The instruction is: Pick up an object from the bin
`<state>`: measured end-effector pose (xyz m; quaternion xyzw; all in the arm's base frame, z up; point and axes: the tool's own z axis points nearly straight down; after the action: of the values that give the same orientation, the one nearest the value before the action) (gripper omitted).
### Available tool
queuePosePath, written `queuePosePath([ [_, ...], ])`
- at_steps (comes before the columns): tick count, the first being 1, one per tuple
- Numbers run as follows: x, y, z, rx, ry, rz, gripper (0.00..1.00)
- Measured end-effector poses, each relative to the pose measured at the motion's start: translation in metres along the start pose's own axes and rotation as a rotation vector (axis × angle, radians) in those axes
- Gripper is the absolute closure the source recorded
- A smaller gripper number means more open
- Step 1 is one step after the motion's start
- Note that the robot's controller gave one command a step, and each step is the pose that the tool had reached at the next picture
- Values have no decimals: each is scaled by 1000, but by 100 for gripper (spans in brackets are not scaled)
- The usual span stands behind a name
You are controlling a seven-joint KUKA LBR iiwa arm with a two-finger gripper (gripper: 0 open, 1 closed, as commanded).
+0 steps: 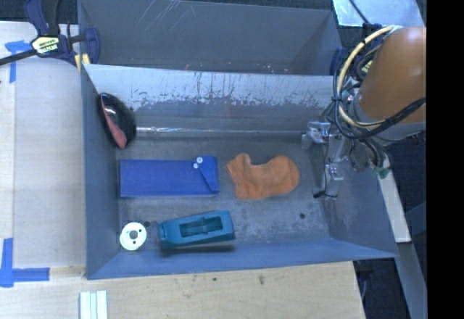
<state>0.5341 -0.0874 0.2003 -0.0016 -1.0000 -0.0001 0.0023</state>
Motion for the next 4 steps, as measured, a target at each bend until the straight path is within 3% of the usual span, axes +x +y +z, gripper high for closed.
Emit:
queuePosePath([
  [1, -1, 0, -5, 1, -8, -2, 0],
  [2, -22, 11, 48, 2, -15, -45, 0],
  [3, -39, 35, 90, 1, -10, 139, 100],
  [4, -39, 35, 90, 1, -10, 139, 100],
])
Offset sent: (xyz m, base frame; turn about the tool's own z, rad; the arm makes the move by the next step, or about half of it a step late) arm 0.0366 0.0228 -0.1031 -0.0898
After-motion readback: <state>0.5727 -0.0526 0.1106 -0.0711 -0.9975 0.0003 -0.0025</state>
